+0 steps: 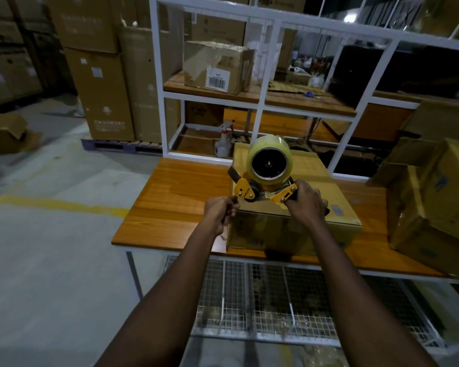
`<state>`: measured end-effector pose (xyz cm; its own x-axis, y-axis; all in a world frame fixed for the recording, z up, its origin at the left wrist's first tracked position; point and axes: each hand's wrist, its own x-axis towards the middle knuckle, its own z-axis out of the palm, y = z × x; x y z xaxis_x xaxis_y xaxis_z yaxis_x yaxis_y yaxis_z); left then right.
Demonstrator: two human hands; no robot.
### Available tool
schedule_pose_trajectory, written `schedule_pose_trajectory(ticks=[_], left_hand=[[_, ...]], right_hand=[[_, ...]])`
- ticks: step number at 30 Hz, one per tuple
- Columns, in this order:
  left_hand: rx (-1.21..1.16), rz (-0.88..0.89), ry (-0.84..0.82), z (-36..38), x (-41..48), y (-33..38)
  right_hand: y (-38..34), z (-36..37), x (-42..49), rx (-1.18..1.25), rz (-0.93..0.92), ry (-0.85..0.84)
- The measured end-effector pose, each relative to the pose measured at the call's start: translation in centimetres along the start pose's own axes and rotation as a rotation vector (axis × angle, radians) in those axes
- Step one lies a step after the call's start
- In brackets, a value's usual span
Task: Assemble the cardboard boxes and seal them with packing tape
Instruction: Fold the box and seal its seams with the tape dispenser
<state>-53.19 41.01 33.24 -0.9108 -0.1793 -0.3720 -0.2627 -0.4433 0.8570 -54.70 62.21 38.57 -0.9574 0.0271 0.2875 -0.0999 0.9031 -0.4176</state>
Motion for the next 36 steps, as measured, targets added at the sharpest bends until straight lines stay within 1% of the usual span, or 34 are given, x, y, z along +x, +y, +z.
schedule_pose_trajectory(ticks=[4,9,14,19,24,31,36], left_hand=[[0.116,0.056,0.066,-3.8,0.8,0.2],[0.193,0.071,0.071,-4.3,1.8,0.5],[0.189,0.025,0.049,-4.0,2.5,-0.2],[0.168,-0.01,0.07,-3.5,3.5,-1.3],[0.196,-0.029,0.091,-3.2,4.3,-3.3],[0.462,-0.021,0.069,-3.1,5.1,-3.7],[0.784,-0.069,-0.006,-4.5,5.0,-3.6]], right_hand=[[0.7,0.7,0.2,0.026,0.019,-0.002],[1.6,1.9,1.0,-0.051,-0.009,-0.053],[2.5,2.7,1.3,-0.063,-0.006,-0.073],[3.5,3.0,1.5,-0.103,-0.009,-0.083],[3.9,3.5,1.9,-0.206,-0.048,-0.092],[3.9,3.4,2.8,-0.344,-0.19,-0.041],[4.2,3.5,2.5,-0.338,-0.161,-0.077]])
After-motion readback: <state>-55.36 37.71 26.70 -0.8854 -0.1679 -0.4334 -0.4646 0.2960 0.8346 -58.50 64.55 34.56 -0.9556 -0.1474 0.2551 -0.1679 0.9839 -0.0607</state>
